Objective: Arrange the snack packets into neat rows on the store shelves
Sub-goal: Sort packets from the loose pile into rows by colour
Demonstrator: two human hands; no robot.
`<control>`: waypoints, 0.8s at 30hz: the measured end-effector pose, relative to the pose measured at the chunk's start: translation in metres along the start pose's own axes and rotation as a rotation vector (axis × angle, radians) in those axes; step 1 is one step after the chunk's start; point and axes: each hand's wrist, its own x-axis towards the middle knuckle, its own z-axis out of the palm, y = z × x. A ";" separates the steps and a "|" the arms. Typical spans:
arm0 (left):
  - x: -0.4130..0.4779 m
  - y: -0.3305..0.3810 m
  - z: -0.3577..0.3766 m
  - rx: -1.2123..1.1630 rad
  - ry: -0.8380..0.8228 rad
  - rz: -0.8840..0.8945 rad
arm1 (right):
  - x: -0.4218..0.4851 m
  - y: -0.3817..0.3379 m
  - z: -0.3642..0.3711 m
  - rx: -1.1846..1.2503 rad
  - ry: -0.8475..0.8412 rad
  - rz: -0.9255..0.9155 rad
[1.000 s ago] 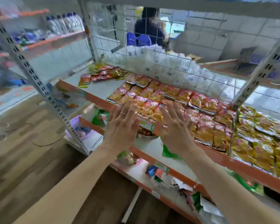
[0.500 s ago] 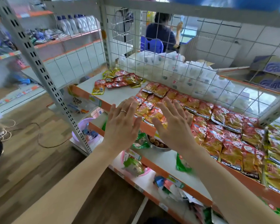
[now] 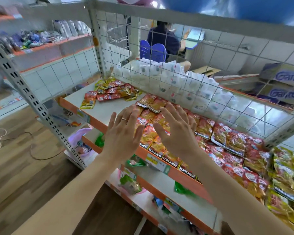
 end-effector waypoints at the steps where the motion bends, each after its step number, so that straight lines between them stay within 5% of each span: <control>1: 0.001 0.002 0.002 0.001 0.002 0.001 | 0.001 0.002 -0.001 0.003 0.010 0.000; 24: -0.012 -0.056 0.001 0.022 -0.010 -0.128 | 0.034 -0.029 0.055 0.098 -0.099 -0.064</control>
